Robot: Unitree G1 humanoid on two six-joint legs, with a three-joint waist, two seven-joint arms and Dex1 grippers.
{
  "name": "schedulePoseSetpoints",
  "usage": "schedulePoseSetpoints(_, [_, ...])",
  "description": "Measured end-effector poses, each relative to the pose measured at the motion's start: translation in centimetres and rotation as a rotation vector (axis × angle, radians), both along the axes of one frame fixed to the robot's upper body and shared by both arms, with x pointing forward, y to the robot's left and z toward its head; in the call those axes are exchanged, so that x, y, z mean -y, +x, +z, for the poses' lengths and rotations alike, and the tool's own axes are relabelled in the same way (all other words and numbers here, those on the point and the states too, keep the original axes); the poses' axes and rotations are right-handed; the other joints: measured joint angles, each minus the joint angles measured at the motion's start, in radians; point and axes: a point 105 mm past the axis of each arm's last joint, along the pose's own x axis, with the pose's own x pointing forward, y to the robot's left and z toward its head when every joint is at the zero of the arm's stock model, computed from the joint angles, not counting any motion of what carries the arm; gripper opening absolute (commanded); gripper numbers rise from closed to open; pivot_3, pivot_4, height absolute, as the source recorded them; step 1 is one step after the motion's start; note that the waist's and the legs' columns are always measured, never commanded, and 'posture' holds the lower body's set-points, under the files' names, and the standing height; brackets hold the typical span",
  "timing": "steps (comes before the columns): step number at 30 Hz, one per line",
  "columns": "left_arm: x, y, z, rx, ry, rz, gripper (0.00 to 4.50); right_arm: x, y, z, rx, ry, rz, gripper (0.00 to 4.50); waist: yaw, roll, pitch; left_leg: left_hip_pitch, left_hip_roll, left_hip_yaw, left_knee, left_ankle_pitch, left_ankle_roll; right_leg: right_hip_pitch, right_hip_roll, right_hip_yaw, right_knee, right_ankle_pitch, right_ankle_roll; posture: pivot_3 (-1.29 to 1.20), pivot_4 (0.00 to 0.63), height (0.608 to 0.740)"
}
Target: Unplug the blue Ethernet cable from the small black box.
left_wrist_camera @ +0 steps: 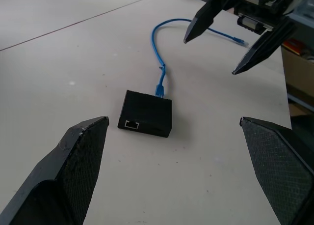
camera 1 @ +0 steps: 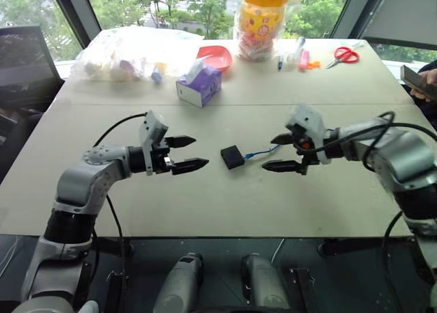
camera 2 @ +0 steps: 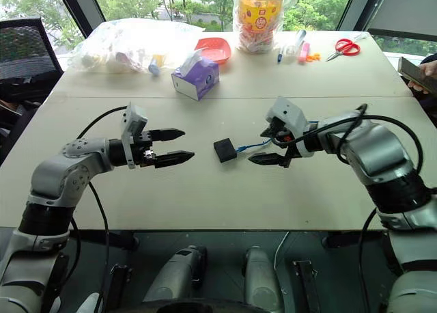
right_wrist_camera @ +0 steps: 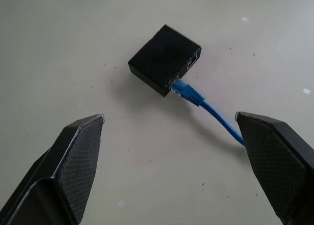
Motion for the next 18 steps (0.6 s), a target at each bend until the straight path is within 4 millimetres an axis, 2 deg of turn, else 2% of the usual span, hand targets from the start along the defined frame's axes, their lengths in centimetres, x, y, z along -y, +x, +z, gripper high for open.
schedulePoseSetpoints(4, [0.2, -0.1, 0.6, 0.02, 0.002, -0.009, 4.47, -1.6, 1.9, -1.3, -0.003, -0.105, 0.118, 4.5, -0.012, 0.0, 0.0, 0.0, 0.0, 0.0, 0.0, 0.0, 0.0, 0.0, 0.0, 0.0, 0.0, 0.002, 0.003, 0.0, 0.15, 0.74])
schedulePoseSetpoints(9, [0.0, -0.1, 0.6, 0.027, 0.009, 0.004, 4.47, -2.1, 3.6, -3.8, -0.042, -0.208, 0.173, 4.5, -0.014, 0.0, 0.0, 0.0, 0.0, 0.0, 0.0, 0.0, 0.0, 0.0, 0.001, 0.0, 0.001, 0.003, 0.004, 0.0, 0.15, 0.74])
schedulePoseSetpoints(11, [0.0, -0.3, 0.6, 0.035, 0.012, 0.013, 4.47, -2.6, 4.1, -4.3, -0.052, -0.226, 0.202, 4.5, -0.014, 0.0, 0.0, 0.0, 0.0, 0.0, 0.0, 0.0, -0.001, -0.001, 0.001, 0.0, 0.001, 0.003, 0.005, 0.0, 0.15, 0.74])
schedulePoseSetpoints(14, [-0.3, -0.6, 0.7, 0.049, 0.01, 0.035, 4.5, -3.5, 5.1, -4.3, -0.036, -0.263, 0.239, 3.6, -0.021, 0.0, 0.0, 0.002, 0.0, 0.0, 0.0, 0.001, -0.001, 0.0, 0.001, 0.001, 0.003, 0.003, 0.005, 0.0, 0.15, 0.74])
schedulePoseSetpoints(17, [-0.8, -0.8, 0.7, 0.052, 0.022, 0.06, 4.5, -3.7, 5.7, -4.4, -0.017, -0.293, 0.252, 2.18, -0.02, 0.0, 0.0, 0.004, 0.0, -0.001, -0.001, 0.001, -0.002, 0.0, 0.002, 0.001, 0.005, 0.003, 0.005, 0.0, 0.15, 0.74])
schedulePoseSetpoints(18, [-1.0, -0.8, 0.6, 0.047, 0.023, 0.068, 4.5, -3.9, 5.9, -4.4, -0.015, -0.297, 0.259, 1.58, -0.02, 0.0, 0.0, 0.005, 0.0, -0.001, -0.001, 0.001, -0.002, 0.001, 0.003, 0.001, 0.006, 0.003, 0.005, 0.0, 0.15, 0.74])
